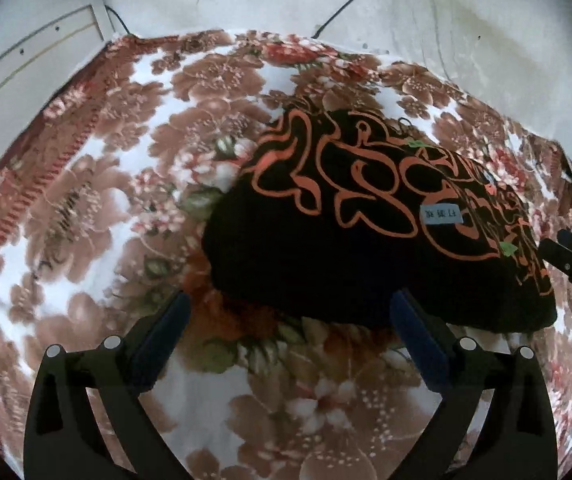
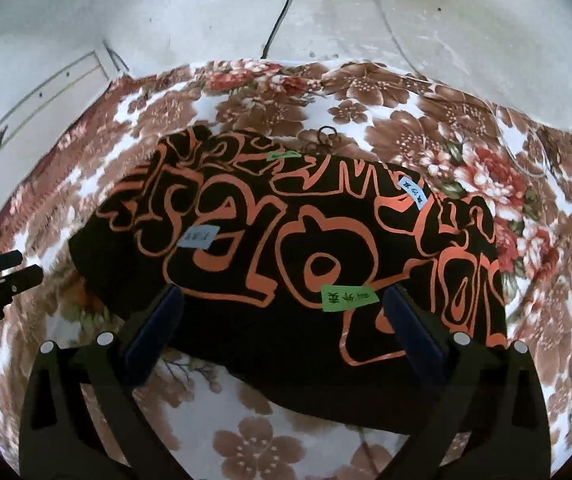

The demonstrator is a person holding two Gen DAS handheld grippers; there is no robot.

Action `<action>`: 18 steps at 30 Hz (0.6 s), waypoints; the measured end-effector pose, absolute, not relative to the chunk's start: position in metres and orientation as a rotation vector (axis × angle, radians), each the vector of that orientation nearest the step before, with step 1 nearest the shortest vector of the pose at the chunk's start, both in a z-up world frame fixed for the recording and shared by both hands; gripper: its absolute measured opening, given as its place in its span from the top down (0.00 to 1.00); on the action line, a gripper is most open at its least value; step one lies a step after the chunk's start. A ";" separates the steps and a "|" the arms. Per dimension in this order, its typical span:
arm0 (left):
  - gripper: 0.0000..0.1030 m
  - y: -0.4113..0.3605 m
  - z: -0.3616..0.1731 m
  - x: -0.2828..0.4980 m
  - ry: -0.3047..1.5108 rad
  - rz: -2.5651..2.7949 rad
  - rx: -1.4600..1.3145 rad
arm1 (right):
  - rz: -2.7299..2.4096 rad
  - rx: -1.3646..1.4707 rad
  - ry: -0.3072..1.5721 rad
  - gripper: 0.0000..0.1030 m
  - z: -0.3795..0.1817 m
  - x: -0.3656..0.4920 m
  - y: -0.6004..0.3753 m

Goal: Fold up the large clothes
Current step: 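Smooth the folded hoodie bundle with both grippers and withdraw the left gripper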

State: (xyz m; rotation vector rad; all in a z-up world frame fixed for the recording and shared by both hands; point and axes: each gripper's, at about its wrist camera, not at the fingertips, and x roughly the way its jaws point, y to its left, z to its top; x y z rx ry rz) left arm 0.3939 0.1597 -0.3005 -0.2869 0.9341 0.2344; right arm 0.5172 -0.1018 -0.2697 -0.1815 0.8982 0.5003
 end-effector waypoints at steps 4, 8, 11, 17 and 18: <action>0.05 0.164 -0.319 0.397 0.930 0.175 -0.413 | 0.459 -0.181 0.922 0.05 -0.278 0.533 -0.108; 0.05 0.180 -0.347 0.384 0.791 0.031 -0.669 | 0.371 -0.201 0.956 0.05 -0.296 0.554 -0.110; 0.05 0.193 -0.386 0.381 0.715 0.062 -0.854 | 0.345 -0.193 0.969 0.05 -0.308 0.567 -0.109; 0.05 0.205 -0.428 0.401 0.630 0.079 -1.010 | 0.268 -0.189 1.004 0.05 -0.332 0.588 -0.110; 0.05 0.206 -0.431 0.406 0.626 0.078 -1.029 | 0.267 -0.182 1.015 0.05 -0.337 0.590 -0.111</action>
